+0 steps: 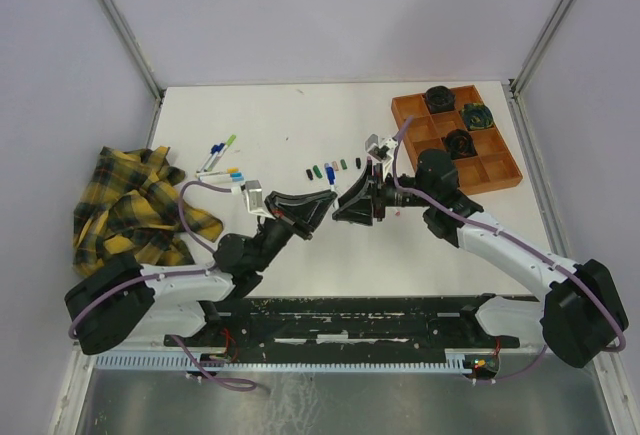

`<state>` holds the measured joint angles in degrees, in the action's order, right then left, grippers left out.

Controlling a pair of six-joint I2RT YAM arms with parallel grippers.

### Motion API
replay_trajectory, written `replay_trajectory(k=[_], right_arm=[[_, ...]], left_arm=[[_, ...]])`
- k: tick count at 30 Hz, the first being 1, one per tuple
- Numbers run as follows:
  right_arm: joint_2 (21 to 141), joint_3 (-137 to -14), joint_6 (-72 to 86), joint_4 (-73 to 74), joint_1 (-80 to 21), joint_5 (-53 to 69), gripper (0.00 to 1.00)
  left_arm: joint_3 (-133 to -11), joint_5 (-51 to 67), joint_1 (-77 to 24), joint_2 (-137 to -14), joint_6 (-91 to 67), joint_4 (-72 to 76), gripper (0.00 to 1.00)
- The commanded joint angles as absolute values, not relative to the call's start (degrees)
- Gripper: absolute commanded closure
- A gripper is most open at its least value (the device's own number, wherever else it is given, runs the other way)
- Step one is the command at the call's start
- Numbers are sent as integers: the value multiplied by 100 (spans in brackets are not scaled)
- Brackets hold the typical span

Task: Open the pen caps
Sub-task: Pick up the pen from the center of the board.

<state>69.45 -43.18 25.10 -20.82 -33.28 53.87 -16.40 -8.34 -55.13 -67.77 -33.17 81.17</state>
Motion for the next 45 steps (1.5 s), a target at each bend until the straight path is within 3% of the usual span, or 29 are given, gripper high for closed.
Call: replay_trajectory(k=[1, 18, 25, 29, 31, 37, 40, 45], right_arm=[[6935, -4614, 2444, -2258, -3366, 5377, 54], [6978, -4675, 2554, -2241, -3377, 5413, 69], [7031, -4752, 2524, -2092, -3379, 5430, 82], [7040, -4817, 2494, -1972, -3379, 5457, 95], [7040, -4874, 2421, -1827, -3376, 5464, 100], [7083, -5040, 2208, -1411, -3332, 5544, 100], [7102, -5100, 2098, -1266, -3266, 5652, 100], [7162, -5359, 1678, -605, -3193, 6010, 100]], left_arm=[[-1922, -942, -5570, -6886, -3033, 8569, 97], [-1938, -962, -5604, -7162, -3056, 8589, 97], [-1938, -898, -5600, -7242, -3059, 8626, 97], [-1916, -881, -5601, -7251, -3059, 8633, 96], [-1895, -870, -5601, -7235, -3059, 8628, 90], [-1797, -947, -5582, -6821, -3111, 8125, 41], [-1846, -975, -5537, -6360, -3103, 7337, 29], [-2206, -651, -5228, -5646, -3255, 5760, 21]])
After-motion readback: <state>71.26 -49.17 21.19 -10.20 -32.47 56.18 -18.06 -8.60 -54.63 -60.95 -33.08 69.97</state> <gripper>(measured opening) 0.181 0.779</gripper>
